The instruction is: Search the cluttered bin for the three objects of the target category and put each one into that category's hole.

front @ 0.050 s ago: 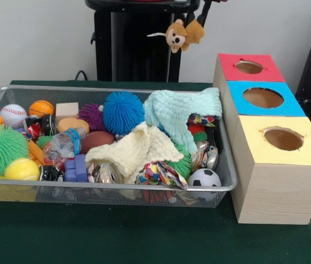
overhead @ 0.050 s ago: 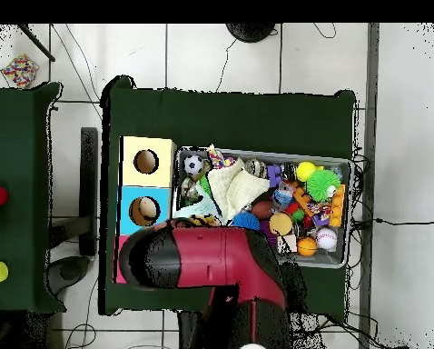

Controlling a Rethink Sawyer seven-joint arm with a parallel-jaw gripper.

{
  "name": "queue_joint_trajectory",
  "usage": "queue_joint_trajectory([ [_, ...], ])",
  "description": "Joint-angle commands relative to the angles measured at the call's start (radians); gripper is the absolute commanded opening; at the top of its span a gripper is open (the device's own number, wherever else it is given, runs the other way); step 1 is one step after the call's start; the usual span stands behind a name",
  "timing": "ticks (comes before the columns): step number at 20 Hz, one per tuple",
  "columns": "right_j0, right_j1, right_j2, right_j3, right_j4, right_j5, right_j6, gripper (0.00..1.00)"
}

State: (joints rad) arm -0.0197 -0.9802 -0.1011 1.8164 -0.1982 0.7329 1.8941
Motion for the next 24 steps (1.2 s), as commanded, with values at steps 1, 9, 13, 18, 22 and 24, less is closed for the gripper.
queue_joint_trajectory([
  [1, 0.056, 0.008, -0.076, 0.173, 0.042, -0.112, 0.348, 0.00],
  [9, 0.143, 0.022, -0.122, 0.250, 0.116, -0.193, 0.420, 0.00],
  [13, 0.218, 0.022, -0.156, 0.261, 0.148, -0.191, 0.482, 0.00],
  [18, 0.296, 0.030, -0.185, 0.262, 0.182, -0.189, 0.544, 0.00],
  [22, 0.345, 0.040, -0.199, 0.269, 0.212, -0.199, 0.588, 0.00],
  [24, 0.366, 0.054, -0.199, 0.271, 0.228, -0.214, 0.609, 0.00],
])
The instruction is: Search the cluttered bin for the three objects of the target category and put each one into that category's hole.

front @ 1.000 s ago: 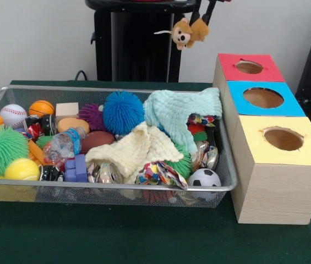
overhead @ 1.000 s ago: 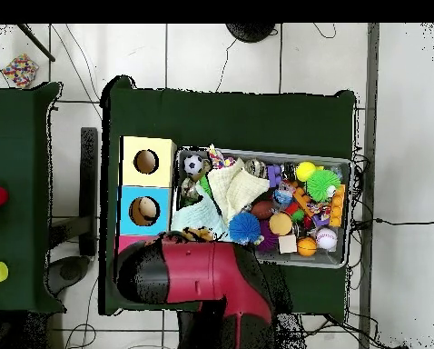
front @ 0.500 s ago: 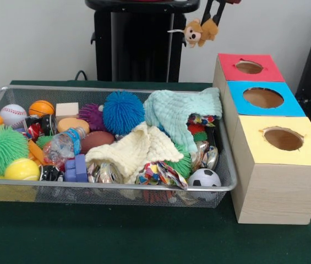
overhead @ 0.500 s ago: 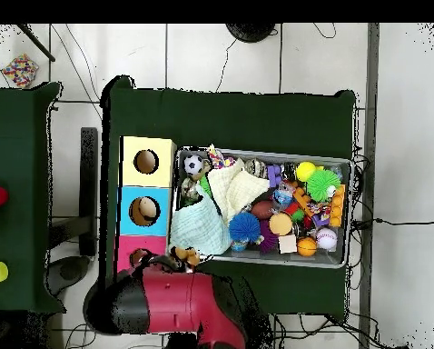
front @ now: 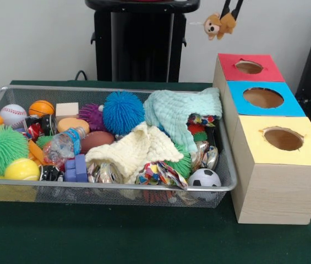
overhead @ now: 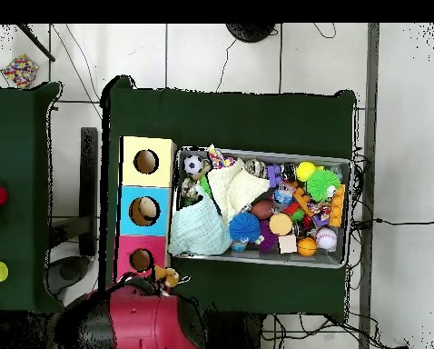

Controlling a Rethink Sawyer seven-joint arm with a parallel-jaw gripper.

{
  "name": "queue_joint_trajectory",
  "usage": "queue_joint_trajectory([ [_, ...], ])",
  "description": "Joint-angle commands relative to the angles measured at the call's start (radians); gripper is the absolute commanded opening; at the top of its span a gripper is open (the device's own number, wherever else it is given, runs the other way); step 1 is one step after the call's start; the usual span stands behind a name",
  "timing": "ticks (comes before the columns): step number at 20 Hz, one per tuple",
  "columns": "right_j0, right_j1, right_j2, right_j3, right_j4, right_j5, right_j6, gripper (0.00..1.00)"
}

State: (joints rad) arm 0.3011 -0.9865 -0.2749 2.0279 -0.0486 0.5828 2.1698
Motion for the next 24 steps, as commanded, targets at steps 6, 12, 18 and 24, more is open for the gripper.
queue_joint_trajectory([
  [6, 0.093, 0.108, -0.021, 0.080, 0.129, -0.136, 0.393, 0.00],
  [12, 0.067, 0.192, 0.044, 0.120, 0.195, -0.298, 0.401, 0.00],
  [18, 0.075, 0.262, 0.056, 0.111, 0.233, -0.391, 0.389, 0.00],
  [24, 0.111, 0.306, 0.016, 0.042, 0.265, -0.368, 0.356, 0.00],
])
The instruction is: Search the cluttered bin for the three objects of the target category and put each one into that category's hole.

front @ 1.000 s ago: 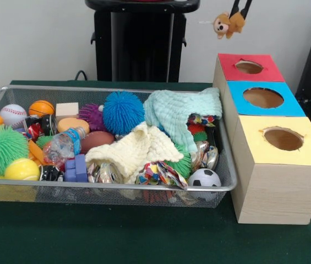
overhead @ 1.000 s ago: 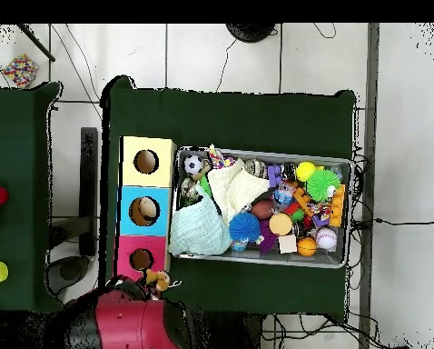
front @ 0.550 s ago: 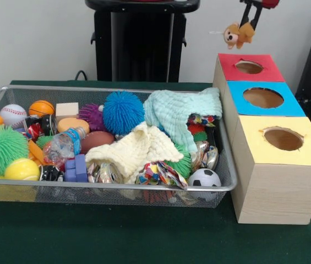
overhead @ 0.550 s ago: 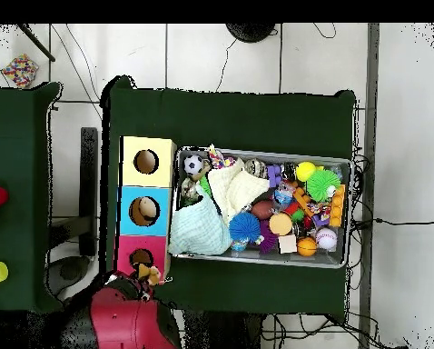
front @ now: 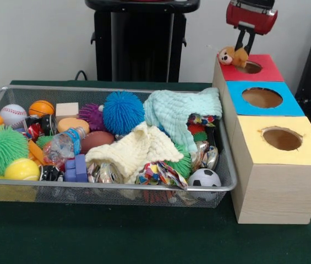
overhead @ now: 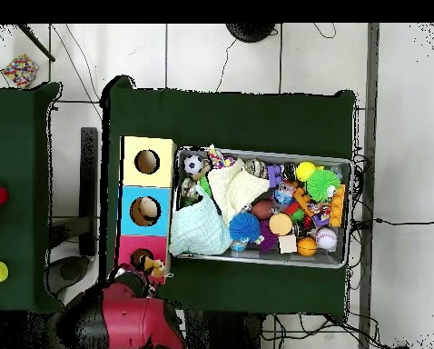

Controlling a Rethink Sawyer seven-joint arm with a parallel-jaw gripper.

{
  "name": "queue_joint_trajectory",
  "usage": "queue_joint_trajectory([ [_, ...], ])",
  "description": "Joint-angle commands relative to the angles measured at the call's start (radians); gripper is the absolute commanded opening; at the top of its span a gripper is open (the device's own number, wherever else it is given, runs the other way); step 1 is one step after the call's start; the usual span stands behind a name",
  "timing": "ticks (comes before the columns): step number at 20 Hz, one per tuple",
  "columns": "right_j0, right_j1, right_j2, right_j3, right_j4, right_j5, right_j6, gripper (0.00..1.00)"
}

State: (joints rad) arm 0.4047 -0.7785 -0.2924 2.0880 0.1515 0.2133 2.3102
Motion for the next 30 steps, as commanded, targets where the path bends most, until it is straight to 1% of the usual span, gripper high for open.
queue_joint_trajectory([
  [1, 0.017, 0.094, 0.025, -0.029, 0.067, 0.025, 0.208, 0.00],
  [4, 0.033, 0.083, -0.003, -0.058, 0.066, 0.090, 0.185, 0.00],
  [5, 0.032, 0.081, -0.005, -0.058, 0.070, 0.095, 0.184, 0.00],
  [6, 0.037, 0.078, -0.004, -0.050, 0.078, 0.093, 0.193, 0.00],
  [8, 0.020, 0.073, 0.023, -0.027, 0.097, 0.076, 0.203, 0.00],
  [9, 0.016, 0.071, 0.024, -0.028, 0.097, 0.074, 0.198, 0.00],
  [14, 0.037, 0.073, 0.005, -0.033, 0.102, 0.094, 0.201, 0.00],
  [17, 0.050, 0.068, 0.003, -0.029, 0.118, 0.103, 0.214, 0.00],
  [26, 0.057, 0.067, 0.020, -0.047, 0.161, 0.134, 0.217, 0.00],
  [30, 0.086, 0.082, 0.009, -0.067, 0.184, 0.147, 0.231, 0.00],
])
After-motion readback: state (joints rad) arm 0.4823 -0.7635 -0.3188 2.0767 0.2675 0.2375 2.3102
